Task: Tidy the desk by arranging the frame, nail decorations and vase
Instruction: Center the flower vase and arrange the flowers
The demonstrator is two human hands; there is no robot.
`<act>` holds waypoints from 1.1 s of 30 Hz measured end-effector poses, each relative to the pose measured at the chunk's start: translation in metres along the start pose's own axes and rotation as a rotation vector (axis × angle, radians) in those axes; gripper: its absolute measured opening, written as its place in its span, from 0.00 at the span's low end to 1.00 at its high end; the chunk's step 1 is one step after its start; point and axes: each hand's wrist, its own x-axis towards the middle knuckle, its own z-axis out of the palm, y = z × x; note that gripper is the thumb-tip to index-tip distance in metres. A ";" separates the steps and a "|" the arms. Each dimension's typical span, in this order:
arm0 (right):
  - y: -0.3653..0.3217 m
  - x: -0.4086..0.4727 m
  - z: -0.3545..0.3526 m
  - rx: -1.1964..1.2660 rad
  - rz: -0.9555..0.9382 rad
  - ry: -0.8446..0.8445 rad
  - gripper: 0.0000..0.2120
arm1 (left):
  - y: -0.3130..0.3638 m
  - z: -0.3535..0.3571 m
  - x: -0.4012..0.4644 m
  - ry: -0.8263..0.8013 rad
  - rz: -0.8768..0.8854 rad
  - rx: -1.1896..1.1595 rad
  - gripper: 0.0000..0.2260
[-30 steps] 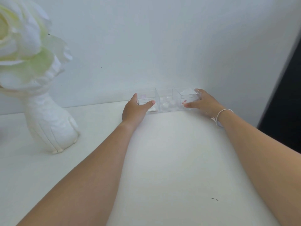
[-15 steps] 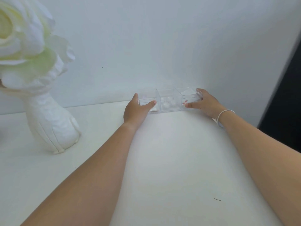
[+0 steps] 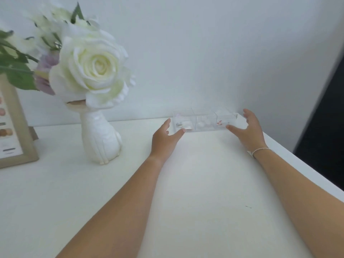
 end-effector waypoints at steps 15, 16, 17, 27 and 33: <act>-0.099 -0.172 0.042 0.113 -0.058 -0.227 0.29 | 0.006 -0.120 -0.141 0.174 0.042 -0.109 0.12; -0.106 -0.181 0.047 0.123 -0.058 -0.244 0.28 | 0.004 -0.133 -0.146 0.209 0.042 -0.125 0.10; -0.111 -0.188 0.051 0.135 -0.056 -0.258 0.28 | 0.002 -0.142 -0.148 0.244 0.037 -0.146 0.09; -0.157 -0.227 0.123 0.230 -0.042 -0.374 0.28 | -0.021 -0.203 -0.130 0.403 -0.026 -0.314 0.09; -0.167 -0.214 0.167 0.273 -0.034 -0.402 0.30 | -0.030 -0.209 -0.100 0.320 -0.045 -0.296 0.14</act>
